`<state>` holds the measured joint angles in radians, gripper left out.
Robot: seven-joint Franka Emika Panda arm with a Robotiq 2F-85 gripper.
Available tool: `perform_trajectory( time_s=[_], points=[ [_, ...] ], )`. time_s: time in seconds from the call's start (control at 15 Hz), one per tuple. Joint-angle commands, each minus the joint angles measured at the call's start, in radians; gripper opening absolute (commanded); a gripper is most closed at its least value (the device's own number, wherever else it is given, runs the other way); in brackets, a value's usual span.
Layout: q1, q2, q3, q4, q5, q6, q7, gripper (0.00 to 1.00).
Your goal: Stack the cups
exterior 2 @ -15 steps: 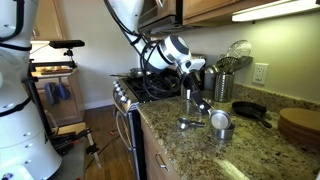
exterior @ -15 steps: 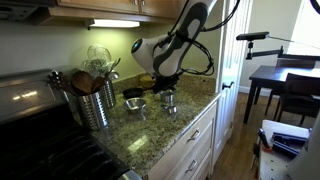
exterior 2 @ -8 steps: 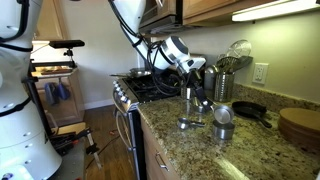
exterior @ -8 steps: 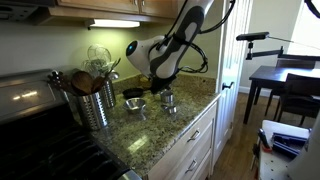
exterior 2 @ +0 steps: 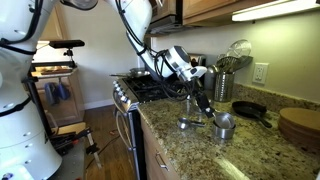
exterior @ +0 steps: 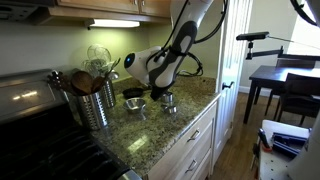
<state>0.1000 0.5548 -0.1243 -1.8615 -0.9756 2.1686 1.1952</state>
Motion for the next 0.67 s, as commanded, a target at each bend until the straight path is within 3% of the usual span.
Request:
perform_trajectory(
  time_s=[0.0,0.07,0.33,0.6],
  points=[
    [-0.009,0.029,0.003,0.051,-0.028,-0.023,-0.048,0.15],
    [-0.011,0.032,0.003,0.057,-0.025,-0.02,-0.057,0.35],
    [-0.019,0.023,0.005,0.062,-0.012,-0.007,-0.087,0.6],
    [-0.07,-0.026,0.032,0.02,0.101,0.043,-0.131,0.86]
  ],
)
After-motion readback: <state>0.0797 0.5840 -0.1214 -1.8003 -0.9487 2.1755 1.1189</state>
